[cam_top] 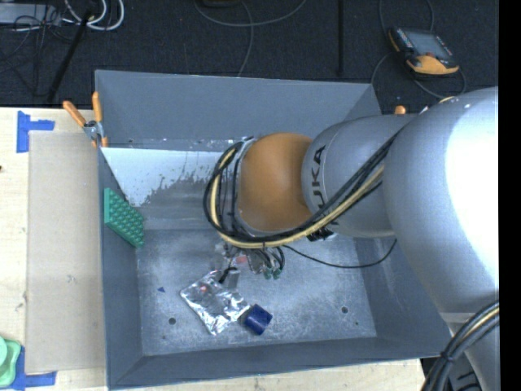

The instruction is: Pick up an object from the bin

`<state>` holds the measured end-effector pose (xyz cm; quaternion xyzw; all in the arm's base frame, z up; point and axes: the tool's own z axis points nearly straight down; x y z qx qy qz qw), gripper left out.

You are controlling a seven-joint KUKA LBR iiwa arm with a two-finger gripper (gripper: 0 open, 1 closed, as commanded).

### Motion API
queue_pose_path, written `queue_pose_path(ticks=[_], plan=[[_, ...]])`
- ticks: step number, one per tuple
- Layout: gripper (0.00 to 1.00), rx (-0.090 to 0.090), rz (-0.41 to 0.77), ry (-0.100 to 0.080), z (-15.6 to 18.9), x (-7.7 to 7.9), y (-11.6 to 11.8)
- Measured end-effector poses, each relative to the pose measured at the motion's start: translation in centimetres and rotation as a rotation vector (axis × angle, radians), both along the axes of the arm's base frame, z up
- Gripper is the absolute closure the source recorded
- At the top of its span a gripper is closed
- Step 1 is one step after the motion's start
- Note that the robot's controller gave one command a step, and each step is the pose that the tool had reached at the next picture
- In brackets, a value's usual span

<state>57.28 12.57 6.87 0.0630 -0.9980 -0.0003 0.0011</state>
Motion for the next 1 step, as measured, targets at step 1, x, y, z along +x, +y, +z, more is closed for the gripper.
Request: queue_pose_path(ticks=[1], plan=[[1.00,0.001,-0.004,-0.004,1.94,0.05,-0.03]])
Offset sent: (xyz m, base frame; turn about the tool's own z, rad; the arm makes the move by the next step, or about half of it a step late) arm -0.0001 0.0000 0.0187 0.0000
